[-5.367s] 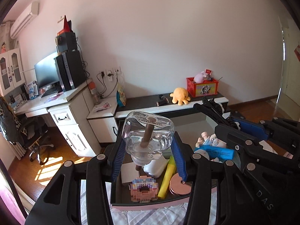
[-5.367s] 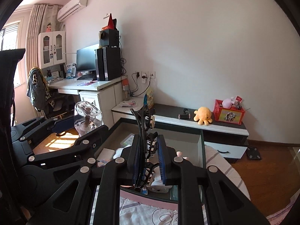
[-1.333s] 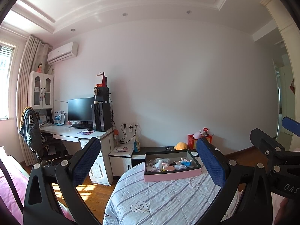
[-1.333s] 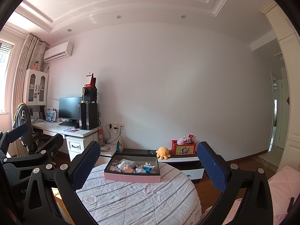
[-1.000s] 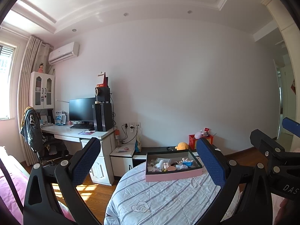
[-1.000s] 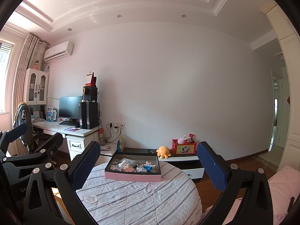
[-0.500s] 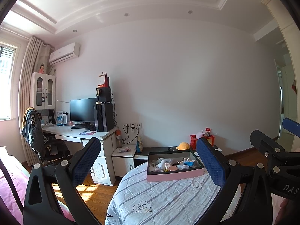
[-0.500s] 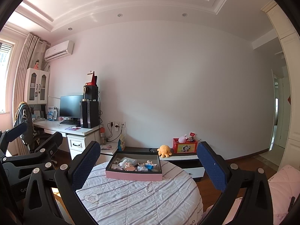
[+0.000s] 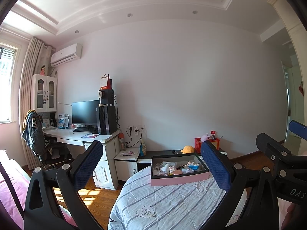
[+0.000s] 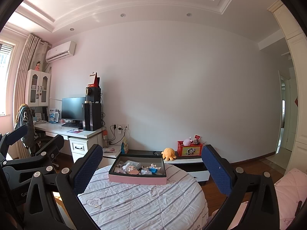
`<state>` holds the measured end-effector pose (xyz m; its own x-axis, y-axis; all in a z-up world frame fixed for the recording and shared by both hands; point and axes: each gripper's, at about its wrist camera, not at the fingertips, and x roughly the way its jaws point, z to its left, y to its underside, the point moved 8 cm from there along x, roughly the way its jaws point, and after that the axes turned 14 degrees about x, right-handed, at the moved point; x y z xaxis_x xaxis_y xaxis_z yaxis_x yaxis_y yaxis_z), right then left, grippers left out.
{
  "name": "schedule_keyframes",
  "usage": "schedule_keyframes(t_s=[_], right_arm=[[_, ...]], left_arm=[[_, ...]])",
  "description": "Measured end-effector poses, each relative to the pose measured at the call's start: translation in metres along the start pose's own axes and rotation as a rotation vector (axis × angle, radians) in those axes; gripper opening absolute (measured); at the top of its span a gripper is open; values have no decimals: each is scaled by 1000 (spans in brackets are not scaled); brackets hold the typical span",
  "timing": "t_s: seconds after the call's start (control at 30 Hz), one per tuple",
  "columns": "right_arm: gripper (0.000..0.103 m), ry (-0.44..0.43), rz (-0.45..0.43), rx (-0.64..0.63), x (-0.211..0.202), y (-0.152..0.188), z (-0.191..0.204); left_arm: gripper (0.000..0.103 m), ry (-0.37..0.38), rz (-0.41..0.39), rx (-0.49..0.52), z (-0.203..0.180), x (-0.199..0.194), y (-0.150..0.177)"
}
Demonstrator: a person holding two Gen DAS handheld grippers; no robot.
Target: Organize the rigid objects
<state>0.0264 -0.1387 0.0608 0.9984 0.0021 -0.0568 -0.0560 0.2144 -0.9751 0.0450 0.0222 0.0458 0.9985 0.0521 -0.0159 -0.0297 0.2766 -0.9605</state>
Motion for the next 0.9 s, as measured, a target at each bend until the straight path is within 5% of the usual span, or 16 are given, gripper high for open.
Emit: schedule_keyframes(t_s=[0.9], right_arm=[[103, -2, 2, -3, 3, -1, 1]], left_arm=[[103, -1, 2, -1, 3, 0, -2]])
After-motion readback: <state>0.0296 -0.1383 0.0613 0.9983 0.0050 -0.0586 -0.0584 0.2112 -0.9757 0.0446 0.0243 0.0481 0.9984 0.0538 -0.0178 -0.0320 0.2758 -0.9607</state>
